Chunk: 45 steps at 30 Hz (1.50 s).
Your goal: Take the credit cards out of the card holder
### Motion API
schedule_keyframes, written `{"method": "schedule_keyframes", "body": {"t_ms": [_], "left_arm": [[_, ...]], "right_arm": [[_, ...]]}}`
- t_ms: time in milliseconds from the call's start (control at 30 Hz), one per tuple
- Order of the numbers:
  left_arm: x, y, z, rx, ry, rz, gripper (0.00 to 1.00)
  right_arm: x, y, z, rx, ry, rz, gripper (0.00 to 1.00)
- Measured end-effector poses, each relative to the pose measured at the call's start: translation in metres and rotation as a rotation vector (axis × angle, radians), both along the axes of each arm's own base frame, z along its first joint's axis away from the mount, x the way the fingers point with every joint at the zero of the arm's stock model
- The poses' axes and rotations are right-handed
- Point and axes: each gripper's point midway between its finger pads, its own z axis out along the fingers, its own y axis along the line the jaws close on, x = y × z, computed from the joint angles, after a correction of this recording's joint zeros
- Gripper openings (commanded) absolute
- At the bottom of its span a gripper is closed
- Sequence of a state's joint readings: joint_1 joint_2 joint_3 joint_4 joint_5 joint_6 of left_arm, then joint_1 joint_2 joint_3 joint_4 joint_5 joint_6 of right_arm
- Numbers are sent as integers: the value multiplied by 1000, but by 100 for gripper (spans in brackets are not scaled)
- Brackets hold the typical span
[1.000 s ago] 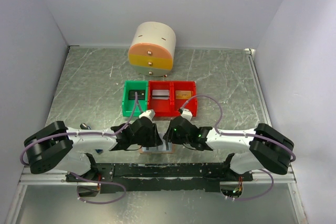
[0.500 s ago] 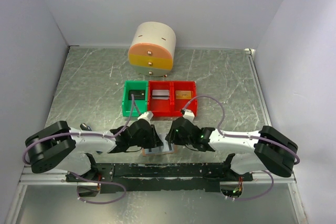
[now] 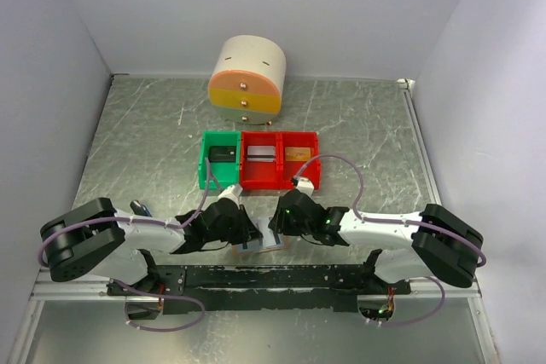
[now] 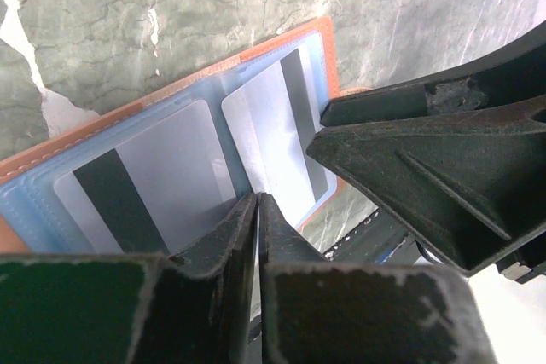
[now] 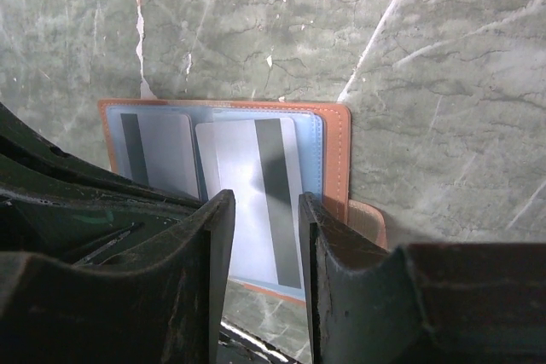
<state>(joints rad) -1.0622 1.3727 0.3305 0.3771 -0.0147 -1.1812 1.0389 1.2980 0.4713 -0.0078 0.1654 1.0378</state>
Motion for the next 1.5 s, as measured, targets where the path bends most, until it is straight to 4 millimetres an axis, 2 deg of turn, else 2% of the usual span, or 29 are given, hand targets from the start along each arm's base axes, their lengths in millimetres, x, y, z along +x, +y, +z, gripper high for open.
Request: {"method": "schedule_keyframes", "body": {"t_ms": [133,400,567,667,867,1067,1200,1300,1500], "left_arm": [[-1,1,-1,-10,7,8,7],[0,-2,1,-27,8,14,7],[2,-5,5,-28,6,13,7],[3,-6,6,-29,5,13,7],[4,-9,9,-31,2,12,11],[4,-9,9,-32,4,14,29],[5,-7,12,-40,0,24,37],[5,-5,14,-41,-1,32,38],[4,-3,8,-26,21,50,35]], "right_arm": [[0,0,0,0,0,2,36],[-6,-7,4,-53,-17,76,39],[4,5,29,-58,-68,130,39],[7,9,35,-51,-86,139,39],[8,0,20,-92,-57,108,39],[-1,-16,-3,-121,-7,80,38],[0,-14,-2,-99,-7,68,38],[0,-15,-2,-85,-8,59,38],[0,-12,-2,-62,-5,49,38]]}}
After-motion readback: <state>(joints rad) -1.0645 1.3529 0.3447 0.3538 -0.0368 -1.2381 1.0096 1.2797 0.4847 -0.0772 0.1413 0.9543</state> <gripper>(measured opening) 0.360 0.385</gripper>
